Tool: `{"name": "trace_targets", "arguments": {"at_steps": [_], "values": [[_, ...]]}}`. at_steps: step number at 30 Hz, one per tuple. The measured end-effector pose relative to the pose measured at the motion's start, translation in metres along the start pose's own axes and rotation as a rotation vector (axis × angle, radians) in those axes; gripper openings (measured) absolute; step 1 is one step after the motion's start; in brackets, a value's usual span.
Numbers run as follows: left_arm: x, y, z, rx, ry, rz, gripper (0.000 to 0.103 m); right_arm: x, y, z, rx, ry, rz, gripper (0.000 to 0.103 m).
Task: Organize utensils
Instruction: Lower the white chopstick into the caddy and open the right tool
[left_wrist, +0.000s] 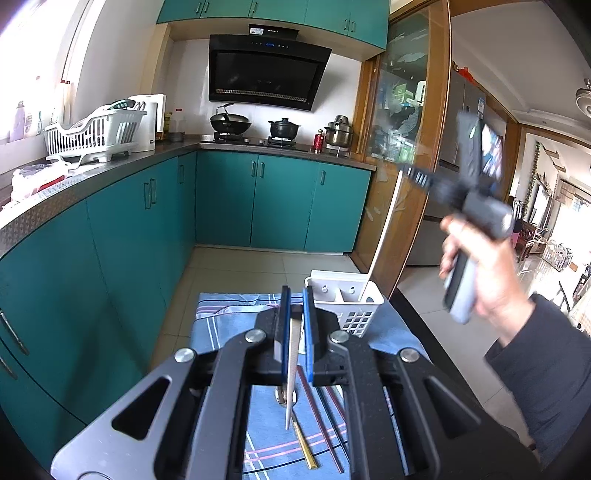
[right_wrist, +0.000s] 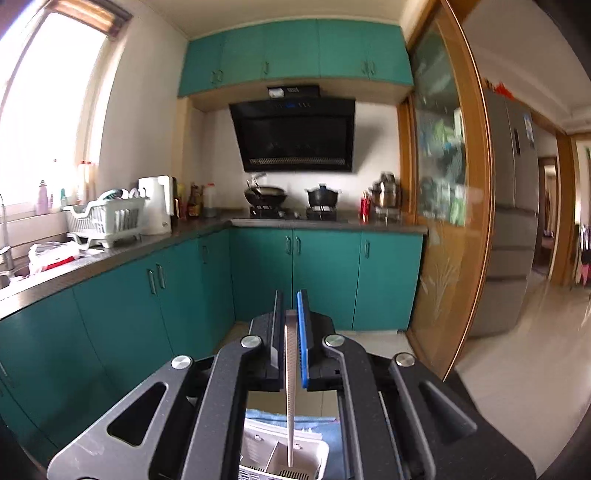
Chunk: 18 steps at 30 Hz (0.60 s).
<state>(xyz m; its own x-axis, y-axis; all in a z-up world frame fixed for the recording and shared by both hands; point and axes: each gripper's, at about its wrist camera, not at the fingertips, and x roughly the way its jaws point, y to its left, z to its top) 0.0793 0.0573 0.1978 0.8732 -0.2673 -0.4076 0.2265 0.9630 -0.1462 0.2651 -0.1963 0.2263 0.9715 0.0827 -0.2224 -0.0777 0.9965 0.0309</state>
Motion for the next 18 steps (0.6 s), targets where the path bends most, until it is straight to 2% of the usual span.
{"name": "trace_targets", "arguments": {"at_steps": [4, 7, 8, 10, 12, 15, 18], "values": [[0.003, -0.002, 0.0, 0.005, 0.007, 0.004, 0.006, 0.028, -0.02, -0.04, 0.083, 0.103, 0.006, 0.007], [0.007, -0.003, 0.001, 0.004, 0.011, 0.007, 0.006, 0.033, -0.033, -0.062, 0.151, 0.155, 0.042, 0.009], [0.008, -0.003, 0.001, 0.002, 0.01, 0.007, 0.006, 0.031, -0.035, -0.067, 0.159, 0.168, 0.057, 0.015], [0.01, -0.003, 0.002, 0.001, 0.008, 0.012, 0.006, 0.016, -0.043, -0.075, 0.167, 0.138, 0.05, 0.068], [0.012, -0.004, 0.001, -0.001, 0.009, 0.013, 0.006, -0.015, -0.05, -0.082, 0.17, 0.045, 0.032, 0.08], [0.017, -0.008, 0.0, 0.007, 0.012, 0.019, 0.006, -0.065, -0.066, -0.104, 0.189, -0.032, 0.065, 0.087], [0.023, -0.015, 0.0, 0.011, 0.006, 0.022, 0.006, -0.113, -0.084, -0.15, 0.221, -0.088, 0.059, 0.097]]}}
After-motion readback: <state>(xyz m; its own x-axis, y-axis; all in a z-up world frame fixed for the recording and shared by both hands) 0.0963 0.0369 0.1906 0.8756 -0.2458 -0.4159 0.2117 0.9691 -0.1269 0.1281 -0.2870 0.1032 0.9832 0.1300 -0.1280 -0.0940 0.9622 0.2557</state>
